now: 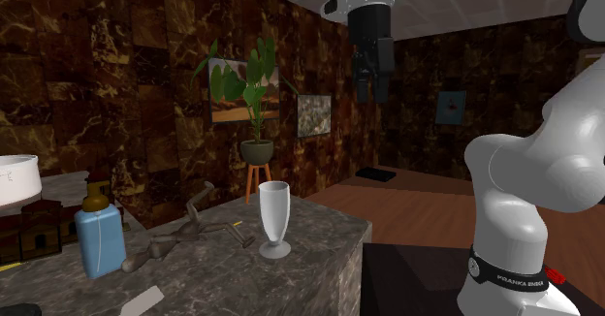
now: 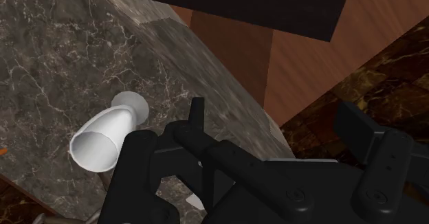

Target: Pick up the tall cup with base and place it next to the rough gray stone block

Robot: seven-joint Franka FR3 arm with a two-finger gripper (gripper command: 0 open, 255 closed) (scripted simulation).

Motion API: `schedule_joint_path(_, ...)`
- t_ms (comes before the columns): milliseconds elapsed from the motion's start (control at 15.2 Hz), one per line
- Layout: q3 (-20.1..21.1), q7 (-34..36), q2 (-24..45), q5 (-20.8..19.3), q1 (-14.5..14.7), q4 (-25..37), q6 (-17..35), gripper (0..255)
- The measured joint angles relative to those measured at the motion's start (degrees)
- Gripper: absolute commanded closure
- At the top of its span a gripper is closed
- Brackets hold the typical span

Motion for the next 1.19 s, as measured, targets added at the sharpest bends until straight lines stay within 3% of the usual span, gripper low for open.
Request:
schedule_joint_path(132,-0.37,-0.52,0.29,-0.28,-0.07,-0.33,0.65,0)
schedule_joint_path(726,-6.07,-8.69,9.96,-4.11,-1.40,-4.63,15.24,0)
schedule_joint_path(1188,-10.37,-15.11,21.77,-5.45,-2.16,-3.72,26.77,0)
